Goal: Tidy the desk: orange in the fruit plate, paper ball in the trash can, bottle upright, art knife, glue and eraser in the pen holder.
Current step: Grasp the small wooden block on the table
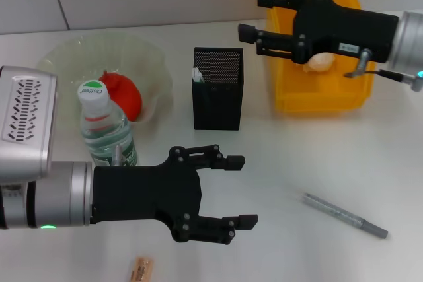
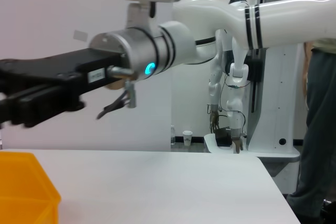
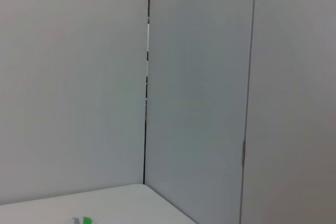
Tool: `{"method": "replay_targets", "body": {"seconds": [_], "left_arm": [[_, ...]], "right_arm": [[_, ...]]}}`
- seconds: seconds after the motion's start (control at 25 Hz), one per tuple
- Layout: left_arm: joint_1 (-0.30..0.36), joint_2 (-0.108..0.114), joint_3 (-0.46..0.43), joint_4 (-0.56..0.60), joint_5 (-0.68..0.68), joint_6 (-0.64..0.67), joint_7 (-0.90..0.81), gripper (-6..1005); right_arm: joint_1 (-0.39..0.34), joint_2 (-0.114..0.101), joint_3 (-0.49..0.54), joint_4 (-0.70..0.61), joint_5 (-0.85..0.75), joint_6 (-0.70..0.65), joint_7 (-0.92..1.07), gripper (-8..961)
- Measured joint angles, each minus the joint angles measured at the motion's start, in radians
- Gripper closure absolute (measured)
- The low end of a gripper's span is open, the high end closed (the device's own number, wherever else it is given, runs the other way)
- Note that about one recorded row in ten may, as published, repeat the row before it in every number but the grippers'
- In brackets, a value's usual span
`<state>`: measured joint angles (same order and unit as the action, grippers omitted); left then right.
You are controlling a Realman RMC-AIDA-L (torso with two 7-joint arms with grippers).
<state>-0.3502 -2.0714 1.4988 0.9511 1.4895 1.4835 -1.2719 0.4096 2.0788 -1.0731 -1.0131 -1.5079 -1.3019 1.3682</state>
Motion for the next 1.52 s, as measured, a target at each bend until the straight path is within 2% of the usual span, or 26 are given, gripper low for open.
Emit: {"method": "replay_targets", "body": {"seconds": [0.24, 0.52, 0.68, 0.96, 1.2, 1.52], "left_arm": [[0.002, 0.001, -0.003, 0.000, 0.000, -0.002, 0.000, 185], [0.002, 0.000, -0.006, -0.015, 0.000, -0.025, 0.000, 185], [0.002, -0.001, -0.009, -0.025, 0.000, -0.046, 0.000, 185], [0.017, 0.002, -0.043, -0.037, -0.004, -0.053, 0.001, 186], [0.031, 0.006, -0.074, -0.048, 0.001, -0.047, -0.001, 185], [0.130, 0.013, -0.125, 0.032, 0.039, 0.023, -0.052, 185]], "right_arm": [[-0.070, -0.001, 0.005, -0.058, -0.010, -0.085, 0.004, 240], [-0.152, -0.001, 0.012, -0.141, -0.077, -0.160, 0.032, 240], [-0.196, 0.000, 0.049, -0.189, -0.155, -0.232, 0.068, 240], [-0.225, 0.001, 0.105, -0.216, -0.205, -0.363, 0.069, 240], [-0.238, 0.003, 0.110, -0.225, -0.240, -0.395, 0.071, 240], [-0.245, 0.003, 0.112, -0.242, -0.263, -0.394, 0.071, 240]]}}
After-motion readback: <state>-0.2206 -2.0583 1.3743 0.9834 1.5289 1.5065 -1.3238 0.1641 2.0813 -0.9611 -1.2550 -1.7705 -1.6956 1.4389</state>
